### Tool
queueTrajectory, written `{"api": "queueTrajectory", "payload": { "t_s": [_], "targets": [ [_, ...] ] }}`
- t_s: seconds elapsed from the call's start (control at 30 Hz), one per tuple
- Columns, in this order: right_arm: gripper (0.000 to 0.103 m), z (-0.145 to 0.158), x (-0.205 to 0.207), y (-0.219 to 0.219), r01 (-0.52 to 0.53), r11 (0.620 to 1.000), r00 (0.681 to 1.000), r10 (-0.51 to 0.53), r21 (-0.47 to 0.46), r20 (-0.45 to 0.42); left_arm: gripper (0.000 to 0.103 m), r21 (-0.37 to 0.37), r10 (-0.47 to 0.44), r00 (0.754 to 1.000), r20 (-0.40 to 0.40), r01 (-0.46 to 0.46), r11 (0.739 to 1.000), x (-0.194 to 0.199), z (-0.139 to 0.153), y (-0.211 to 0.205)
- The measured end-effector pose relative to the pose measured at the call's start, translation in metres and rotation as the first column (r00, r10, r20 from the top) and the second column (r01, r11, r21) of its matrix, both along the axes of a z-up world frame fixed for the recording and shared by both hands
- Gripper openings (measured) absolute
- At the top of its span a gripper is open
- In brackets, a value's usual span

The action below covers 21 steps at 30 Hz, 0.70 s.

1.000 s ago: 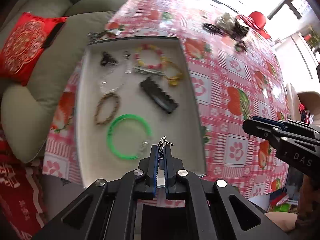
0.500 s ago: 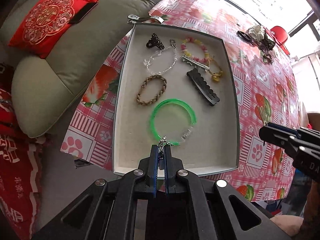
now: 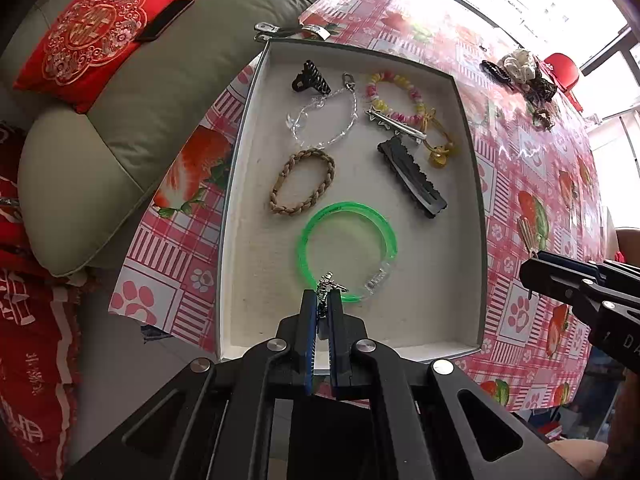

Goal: Organize jewelry
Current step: 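Carry the bunny-ear clip with the right tool toward the tray while the left tool carries the charm, then lower the bunny-ear clip with the right tool over the tray while the left tool lowers the charm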

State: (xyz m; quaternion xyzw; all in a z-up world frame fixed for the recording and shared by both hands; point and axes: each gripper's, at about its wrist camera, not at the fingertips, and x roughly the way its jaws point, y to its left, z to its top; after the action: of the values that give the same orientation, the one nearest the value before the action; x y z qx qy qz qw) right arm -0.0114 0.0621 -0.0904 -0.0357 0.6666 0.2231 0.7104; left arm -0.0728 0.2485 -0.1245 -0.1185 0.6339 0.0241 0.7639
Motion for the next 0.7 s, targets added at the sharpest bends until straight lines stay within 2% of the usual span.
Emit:
{"api": "queueTrajectory", "payload": {
  "t_s": [0.3,0.7],
  "targets": [
    [0.021,-0.014,0.002,0.004,-0.010,1.000,1.000,0.010,-0.003,-0.026,0.011,0.012,0.025,0.999,-0.047,-0.024,1.000,-0.004,-0.022,0.006],
    [0.021,-0.049,0.005,0.027,-0.068,0.998,0.995,0.067,-0.002,-0.070,0.011,0.019,0.037,0.994,-0.101,-0.036,0.999,0.001,-0.056,0.001]
  ]
}}
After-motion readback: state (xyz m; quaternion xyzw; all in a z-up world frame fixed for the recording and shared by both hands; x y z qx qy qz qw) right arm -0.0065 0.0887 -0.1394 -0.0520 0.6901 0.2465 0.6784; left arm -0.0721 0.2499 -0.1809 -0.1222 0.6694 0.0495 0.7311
